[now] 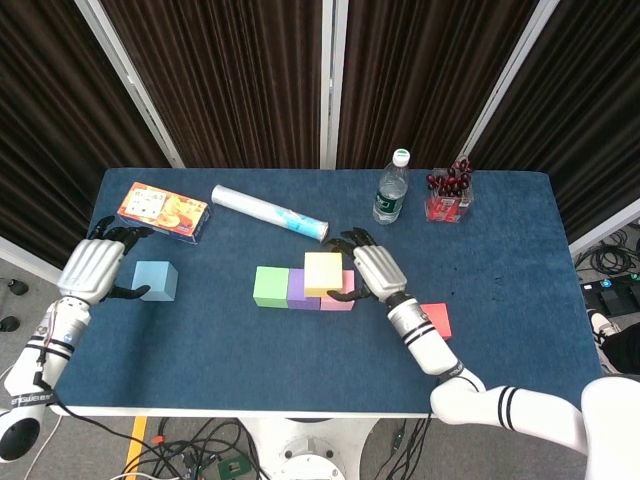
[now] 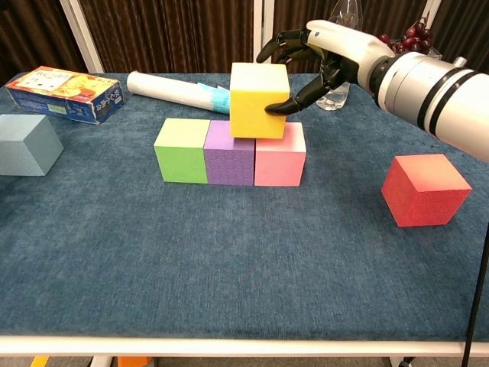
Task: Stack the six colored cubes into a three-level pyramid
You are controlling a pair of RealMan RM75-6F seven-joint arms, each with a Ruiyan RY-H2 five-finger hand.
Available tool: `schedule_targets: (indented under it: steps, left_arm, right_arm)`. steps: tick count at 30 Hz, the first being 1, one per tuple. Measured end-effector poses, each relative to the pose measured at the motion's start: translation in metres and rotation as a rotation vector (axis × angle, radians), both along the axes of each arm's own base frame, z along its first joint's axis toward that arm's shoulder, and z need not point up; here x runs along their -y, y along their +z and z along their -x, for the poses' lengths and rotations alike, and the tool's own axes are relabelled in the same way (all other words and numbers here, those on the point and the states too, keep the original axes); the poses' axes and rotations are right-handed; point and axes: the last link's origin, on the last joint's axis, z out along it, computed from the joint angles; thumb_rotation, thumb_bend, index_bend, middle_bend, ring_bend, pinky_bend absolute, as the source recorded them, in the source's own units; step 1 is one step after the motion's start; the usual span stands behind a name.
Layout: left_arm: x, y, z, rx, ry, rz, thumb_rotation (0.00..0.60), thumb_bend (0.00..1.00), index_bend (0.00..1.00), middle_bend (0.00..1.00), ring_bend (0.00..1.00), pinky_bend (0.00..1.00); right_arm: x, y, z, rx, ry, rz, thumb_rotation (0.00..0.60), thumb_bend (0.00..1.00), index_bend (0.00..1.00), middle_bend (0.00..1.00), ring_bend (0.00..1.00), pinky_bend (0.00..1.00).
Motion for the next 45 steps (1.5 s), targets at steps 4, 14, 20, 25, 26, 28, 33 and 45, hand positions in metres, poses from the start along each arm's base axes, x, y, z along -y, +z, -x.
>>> schedule_targets:
  steps: [4,14,20,25,26,28,33,45]
  left_arm:
    - [0.000,0.000,0.001,0.002,0.004,-0.001,0.600,0.15,0.18,0.22,0.18,0.04]
    - [0.000,0.000,0.003,0.008,0.005,-0.001,0.600,0.15,0.18,0.22,0.18,0.04]
    - [0.000,-0.001,0.004,0.009,0.006,0.002,0.600,0.15,0.18,0.22,0.18,0.04]
    - [0.000,-0.001,0.004,0.008,0.006,0.003,0.600,0.15,0.18,0.22,0.18,0.04]
    - [0.000,-0.001,0.004,0.007,0.005,0.003,0.600,0.15,0.18,0.22,0.18,0.04]
    - [0.000,-0.001,0.004,0.008,0.003,0.004,0.600,0.15,0.18,0.22,0.18,0.04]
    - [0.000,-0.001,0.004,0.007,0.004,0.003,0.600,0.15,0.18,0.22,0.18,0.04]
    - [0.000,-0.001,0.004,0.008,0.004,0.003,0.600,0.15,0.18,0.22,0.18,0.04]
  right_arm:
    - [-0.002,-0.004,-0.001,0.002,-0.009,0.001,0.600,0.12,0.25,0.44,0.11,0.00]
    - [-0.001,-0.007,0.001,-0.007,-0.028,0.013,0.600,0.12,0.25,0.44,0.11,0.00]
    - [-0.003,-0.009,0.000,-0.013,-0.026,0.005,0.600,0.12,0.25,0.44,0.11,0.00]
    - [-0.005,-0.009,0.002,-0.015,-0.030,0.002,0.600,0.12,0.25,0.44,0.11,0.00]
    - [-0.006,-0.010,0.002,-0.015,-0.030,0.001,0.600,0.12,0.25,0.44,0.11,0.00]
    - [-0.006,-0.010,0.002,-0.016,-0.029,-0.001,0.600,0.12,0.25,0.44,0.11,0.00]
    - [-0.007,-0.012,0.003,-0.023,-0.030,-0.005,0.600,0.12,0.25,0.44,0.11,0.00]
    - [-0.006,-0.012,0.004,-0.030,-0.030,-0.005,0.600,0.12,0.25,0.43,0.11,0.00]
